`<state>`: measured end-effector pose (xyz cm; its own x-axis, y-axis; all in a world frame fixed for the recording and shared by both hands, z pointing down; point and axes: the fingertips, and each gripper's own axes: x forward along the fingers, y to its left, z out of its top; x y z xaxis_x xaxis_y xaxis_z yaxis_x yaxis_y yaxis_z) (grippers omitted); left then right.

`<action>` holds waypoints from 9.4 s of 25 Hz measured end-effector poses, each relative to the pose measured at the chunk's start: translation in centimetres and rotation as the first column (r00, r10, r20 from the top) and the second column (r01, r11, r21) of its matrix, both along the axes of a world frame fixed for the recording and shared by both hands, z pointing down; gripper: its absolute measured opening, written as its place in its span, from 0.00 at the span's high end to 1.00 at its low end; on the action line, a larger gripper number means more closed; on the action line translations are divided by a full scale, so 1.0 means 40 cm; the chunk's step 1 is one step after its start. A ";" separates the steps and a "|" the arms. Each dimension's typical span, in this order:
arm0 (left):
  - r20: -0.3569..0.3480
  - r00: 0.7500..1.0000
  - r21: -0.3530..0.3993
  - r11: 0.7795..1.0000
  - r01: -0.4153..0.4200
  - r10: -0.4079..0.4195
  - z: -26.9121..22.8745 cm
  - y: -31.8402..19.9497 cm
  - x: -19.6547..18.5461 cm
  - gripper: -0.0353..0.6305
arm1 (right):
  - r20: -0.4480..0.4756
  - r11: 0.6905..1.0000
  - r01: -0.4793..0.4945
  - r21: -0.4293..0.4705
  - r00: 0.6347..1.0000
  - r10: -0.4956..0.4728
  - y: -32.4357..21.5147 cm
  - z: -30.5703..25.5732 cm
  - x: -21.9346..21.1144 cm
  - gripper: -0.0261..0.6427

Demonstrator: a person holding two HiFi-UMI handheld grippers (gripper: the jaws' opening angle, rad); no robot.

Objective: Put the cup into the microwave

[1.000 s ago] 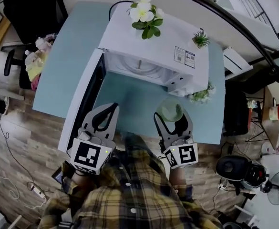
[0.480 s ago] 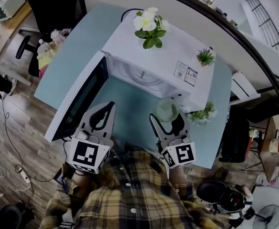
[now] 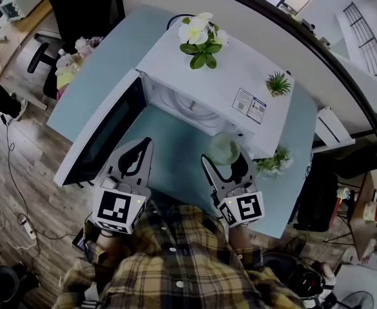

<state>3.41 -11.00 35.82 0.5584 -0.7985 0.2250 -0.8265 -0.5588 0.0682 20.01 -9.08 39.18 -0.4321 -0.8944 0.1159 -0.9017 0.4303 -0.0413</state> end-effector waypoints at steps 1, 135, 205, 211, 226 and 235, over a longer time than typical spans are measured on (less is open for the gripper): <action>0.002 1.000 0.000 1.000 0.006 -0.006 0.000 -0.002 -0.003 0.96 | 0.002 1.000 0.001 -0.001 1.000 -0.001 -0.004 0.001 0.000 0.43; -0.074 0.988 -0.230 0.961 -0.151 0.137 0.217 0.018 -0.036 0.96 | -0.145 0.944 -0.312 -0.111 0.944 0.295 -0.329 0.343 -0.084 0.91; -0.104 0.933 -0.080 0.932 -0.353 0.345 0.061 0.052 0.235 0.96 | 0.062 0.992 -0.124 -0.029 0.990 0.125 0.090 -0.045 0.185 0.95; -0.102 0.940 -0.084 0.938 -0.335 0.327 0.066 0.047 0.231 0.96 | 0.064 0.994 -0.111 -0.024 0.992 0.112 0.076 -0.045 0.187 0.96; -0.087 0.948 -0.090 0.945 -0.315 0.307 0.074 0.041 0.230 0.96 | 0.060 0.996 -0.085 -0.017 0.995 0.086 0.072 -0.037 0.170 0.96; -0.086 0.950 -0.092 0.947 -0.309 0.301 0.075 0.033 0.224 0.96 | 0.050 0.995 -0.099 -0.023 0.994 0.100 0.065 -0.028 0.166 0.96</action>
<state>12.38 -9.67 38.84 0.7890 -0.5620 0.2482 -0.6086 -0.7703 0.1903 26.64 -6.49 38.04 -0.3472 -0.9307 0.1150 -0.9364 0.3375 -0.0959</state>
